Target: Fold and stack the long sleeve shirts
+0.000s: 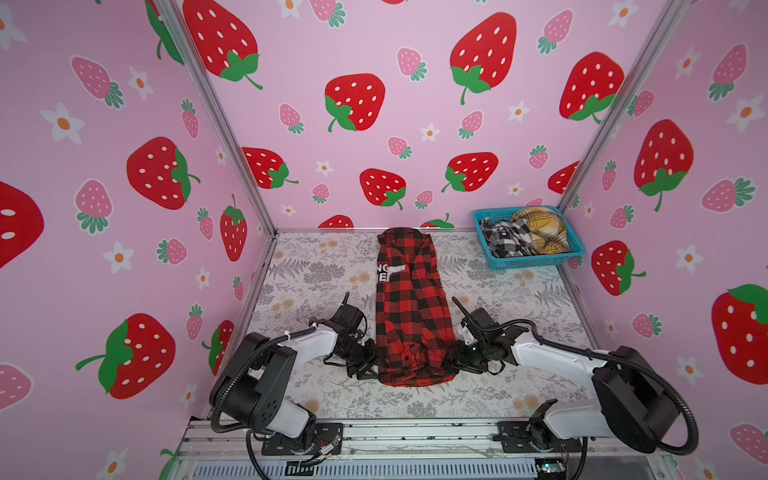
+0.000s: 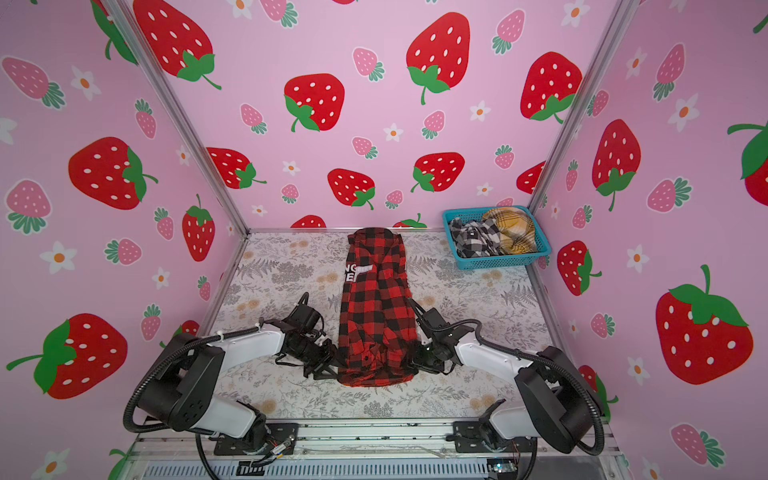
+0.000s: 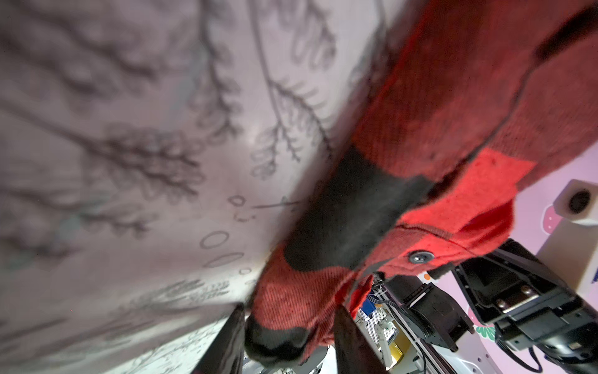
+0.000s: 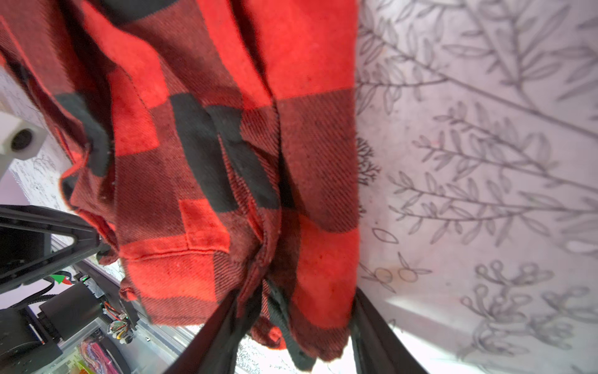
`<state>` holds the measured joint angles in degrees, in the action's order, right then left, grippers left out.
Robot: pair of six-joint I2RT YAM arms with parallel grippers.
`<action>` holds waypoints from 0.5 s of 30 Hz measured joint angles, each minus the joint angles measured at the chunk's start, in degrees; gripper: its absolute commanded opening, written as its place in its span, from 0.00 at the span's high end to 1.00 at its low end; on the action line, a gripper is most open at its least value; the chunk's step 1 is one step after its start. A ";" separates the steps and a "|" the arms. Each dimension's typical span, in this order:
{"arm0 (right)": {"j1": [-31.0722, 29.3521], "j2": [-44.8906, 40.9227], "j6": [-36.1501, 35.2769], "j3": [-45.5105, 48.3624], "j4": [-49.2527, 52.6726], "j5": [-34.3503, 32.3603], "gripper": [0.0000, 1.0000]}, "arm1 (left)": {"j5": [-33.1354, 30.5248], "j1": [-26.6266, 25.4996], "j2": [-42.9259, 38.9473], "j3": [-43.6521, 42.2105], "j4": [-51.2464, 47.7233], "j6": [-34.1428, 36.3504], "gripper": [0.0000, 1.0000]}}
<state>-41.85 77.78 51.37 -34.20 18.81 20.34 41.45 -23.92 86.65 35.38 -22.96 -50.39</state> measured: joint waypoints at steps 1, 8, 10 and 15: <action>0.24 -0.24 0.00 0.26 0.00 0.04 0.50 | 0.22 -0.13 0.22 0.00 0.28 -0.17 0.59; 1.27 -0.92 0.39 2.80 -2.93 1.77 0.67 | 1.64 -0.87 1.70 0.02 2.12 -0.74 0.64; 1.27 -0.90 0.52 3.19 -3.82 2.34 0.70 | 1.66 -1.14 1.95 0.11 2.49 -0.70 0.66; 1.25 -0.61 1.20 3.85 -5.90 3.50 0.75 | 1.70 -2.12 3.10 0.94 3.34 -0.57 0.67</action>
<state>-40.60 77.17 52.58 -30.35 12.91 23.83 43.16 -26.04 89.76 36.32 -19.62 -50.96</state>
